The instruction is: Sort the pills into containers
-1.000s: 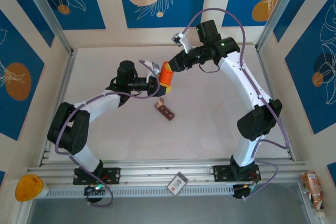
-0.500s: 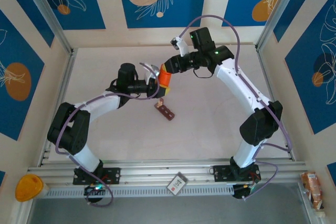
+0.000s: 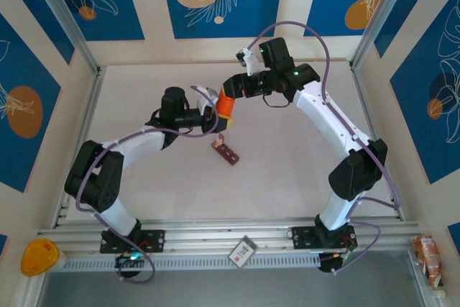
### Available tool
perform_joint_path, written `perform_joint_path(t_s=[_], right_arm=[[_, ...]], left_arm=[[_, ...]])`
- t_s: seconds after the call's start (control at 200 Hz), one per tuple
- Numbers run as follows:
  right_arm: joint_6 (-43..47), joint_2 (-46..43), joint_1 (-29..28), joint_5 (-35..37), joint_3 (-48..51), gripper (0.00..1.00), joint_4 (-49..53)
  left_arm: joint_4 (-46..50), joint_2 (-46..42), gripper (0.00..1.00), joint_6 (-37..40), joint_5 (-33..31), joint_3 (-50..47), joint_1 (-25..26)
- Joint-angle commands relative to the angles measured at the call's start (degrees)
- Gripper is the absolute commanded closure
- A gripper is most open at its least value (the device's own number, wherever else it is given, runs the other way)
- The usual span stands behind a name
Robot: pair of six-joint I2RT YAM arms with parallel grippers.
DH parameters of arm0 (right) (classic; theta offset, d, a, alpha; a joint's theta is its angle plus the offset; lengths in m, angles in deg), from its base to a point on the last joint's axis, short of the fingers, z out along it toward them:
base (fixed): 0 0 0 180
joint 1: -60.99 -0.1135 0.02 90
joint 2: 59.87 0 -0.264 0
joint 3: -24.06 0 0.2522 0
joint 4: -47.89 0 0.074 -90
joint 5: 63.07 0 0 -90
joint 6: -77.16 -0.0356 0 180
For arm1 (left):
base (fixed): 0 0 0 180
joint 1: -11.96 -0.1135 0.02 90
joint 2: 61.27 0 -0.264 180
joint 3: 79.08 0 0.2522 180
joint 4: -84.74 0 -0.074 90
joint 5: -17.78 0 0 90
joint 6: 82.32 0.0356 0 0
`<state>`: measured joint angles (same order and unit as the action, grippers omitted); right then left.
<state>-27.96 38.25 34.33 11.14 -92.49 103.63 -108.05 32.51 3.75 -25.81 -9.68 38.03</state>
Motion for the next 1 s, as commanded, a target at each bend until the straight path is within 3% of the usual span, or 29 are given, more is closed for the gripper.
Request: perform_joint_path(t_s=[0.0,0.15,0.5,0.835,0.995], right_arm=[[-0.9,-2.3,2.9,-3.9,-1.8,0.3,2.0],[2.5,-4.5,5.4,-6.6,-0.9,0.2,1.6],[17.0,-2.3,8.8,-18.0,-1.6,0.19,5.4],[19.9,1.5,4.2,-16.1,-5.4,0.2,8.4],[20.1,2.2,3.5,-15.8,-6.2,0.26,9.0]], left_arm=[[-4.8,-1.6,1.0,1.3,1.9,1.1,0.2],[-4.3,-1.3,1.0,1.1,3.4,1.3,0.2],[-0.6,-1.1,1.0,1.1,8.3,3.4,0.2],[1.8,-1.3,1.0,1.4,10.2,4.3,0.2],[1.9,-1.4,1.0,1.4,10.5,4.3,0.1]])
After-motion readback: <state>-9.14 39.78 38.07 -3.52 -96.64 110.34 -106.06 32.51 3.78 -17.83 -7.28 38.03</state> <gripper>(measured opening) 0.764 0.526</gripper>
